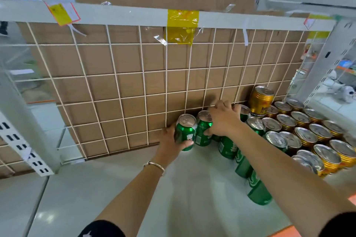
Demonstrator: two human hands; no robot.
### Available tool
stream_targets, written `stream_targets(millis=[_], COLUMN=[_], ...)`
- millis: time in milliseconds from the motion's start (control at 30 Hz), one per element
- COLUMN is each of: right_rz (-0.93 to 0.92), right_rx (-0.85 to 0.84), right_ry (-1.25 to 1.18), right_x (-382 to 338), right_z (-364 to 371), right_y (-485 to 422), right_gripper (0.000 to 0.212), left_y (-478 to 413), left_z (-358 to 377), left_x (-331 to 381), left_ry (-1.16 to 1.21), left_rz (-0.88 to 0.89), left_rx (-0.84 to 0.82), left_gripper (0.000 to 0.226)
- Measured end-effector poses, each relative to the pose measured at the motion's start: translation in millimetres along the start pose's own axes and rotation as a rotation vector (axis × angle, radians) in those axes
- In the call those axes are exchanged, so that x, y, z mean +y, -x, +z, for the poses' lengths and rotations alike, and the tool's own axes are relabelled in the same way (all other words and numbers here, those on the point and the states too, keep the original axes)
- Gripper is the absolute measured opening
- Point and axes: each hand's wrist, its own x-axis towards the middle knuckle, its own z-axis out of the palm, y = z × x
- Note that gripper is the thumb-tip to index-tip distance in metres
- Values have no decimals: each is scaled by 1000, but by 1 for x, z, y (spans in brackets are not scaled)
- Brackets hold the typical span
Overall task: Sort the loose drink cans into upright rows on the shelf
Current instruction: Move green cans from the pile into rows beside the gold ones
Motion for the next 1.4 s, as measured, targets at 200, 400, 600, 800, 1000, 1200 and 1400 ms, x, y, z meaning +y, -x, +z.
stream_targets(millis=[200, 400, 600, 800, 1000, 1200, 1400], right_rz=[7, 34, 77, 60, -26, -133, -296], right_rx=[7, 37, 50, 249, 62, 0, 86], right_ry=[32, 37, 114, -6, -172, -228, -326], right_x=[7, 4, -10, -31, -58, -84, -103], right_z=[5, 12, 16, 54, 99, 94, 105], right_y=[-6, -4, 3, 43, 118, 193, 272], right_gripper=[85, 87, 82, 85, 78, 70, 67], left_y=[2, 4, 9, 31, 91, 174, 277], left_z=[13, 18, 17, 23, 17, 12, 6], left_x=[-8, -14, -3, -19, -6, 11, 17], left_ry=[-119, -80, -133, -131, -1, -113, -208], left_rz=[-25, -12, 14, -64, -87, -104, -120], left_rx=[165, 204, 221, 137, 109, 69, 141], left_gripper=[64, 66, 51, 63, 50, 55, 43])
